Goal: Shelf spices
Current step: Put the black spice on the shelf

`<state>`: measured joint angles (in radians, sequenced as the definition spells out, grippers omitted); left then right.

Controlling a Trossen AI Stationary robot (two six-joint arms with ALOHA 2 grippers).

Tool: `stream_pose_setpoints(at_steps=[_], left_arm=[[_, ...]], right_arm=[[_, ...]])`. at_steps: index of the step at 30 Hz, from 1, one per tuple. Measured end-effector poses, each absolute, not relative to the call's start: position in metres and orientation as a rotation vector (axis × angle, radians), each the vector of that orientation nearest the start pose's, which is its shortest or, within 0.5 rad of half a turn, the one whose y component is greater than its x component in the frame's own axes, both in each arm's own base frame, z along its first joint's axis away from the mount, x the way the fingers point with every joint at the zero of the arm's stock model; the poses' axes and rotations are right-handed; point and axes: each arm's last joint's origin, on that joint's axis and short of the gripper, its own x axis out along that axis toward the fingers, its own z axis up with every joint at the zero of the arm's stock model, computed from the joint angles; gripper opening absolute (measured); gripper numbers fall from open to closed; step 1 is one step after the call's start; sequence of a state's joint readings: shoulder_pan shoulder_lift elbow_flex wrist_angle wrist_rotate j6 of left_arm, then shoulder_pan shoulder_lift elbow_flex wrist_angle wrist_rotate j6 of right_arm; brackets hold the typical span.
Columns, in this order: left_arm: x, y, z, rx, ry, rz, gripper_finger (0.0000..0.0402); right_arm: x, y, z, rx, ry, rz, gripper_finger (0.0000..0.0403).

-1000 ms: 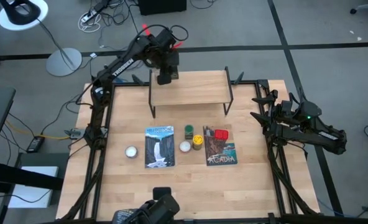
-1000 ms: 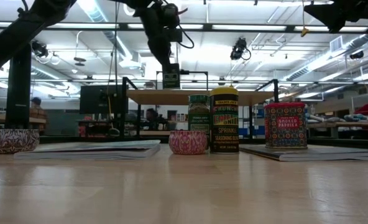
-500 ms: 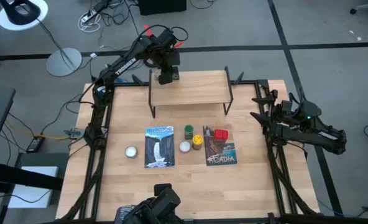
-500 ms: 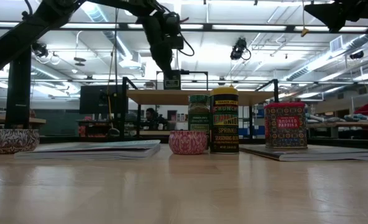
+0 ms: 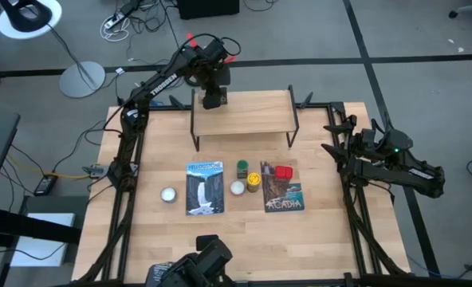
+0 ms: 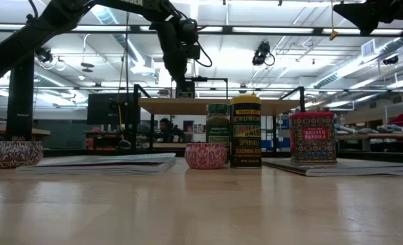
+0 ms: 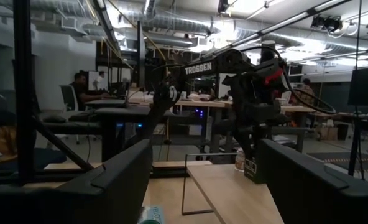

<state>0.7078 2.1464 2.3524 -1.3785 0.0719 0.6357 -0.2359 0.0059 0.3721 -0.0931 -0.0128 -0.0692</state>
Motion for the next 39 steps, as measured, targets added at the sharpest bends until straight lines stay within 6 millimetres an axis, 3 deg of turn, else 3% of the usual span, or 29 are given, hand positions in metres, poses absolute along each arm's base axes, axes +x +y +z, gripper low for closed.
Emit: stream_pose_setpoints(at_steps=[9,17,39], left_arm=[[0.3267,0.2769,0.3445,0.093,1.214,0.189,0.0120],[0.3264,0.2755,0.3428,0.070,1.232,0.194,0.0185],[0.3304,0.2720,0.3451,0.093,1.227,0.214,0.0186]], right_arm=[[0.0549,-0.0128,0.2751,-0.099,-0.266,-0.231,0.0293],[0.0549,-0.0128,0.2751,-0.100,-0.266,-0.231,0.0293],[0.0549,-0.0128,0.2750,-0.105,-0.265,-0.231,0.0293]])
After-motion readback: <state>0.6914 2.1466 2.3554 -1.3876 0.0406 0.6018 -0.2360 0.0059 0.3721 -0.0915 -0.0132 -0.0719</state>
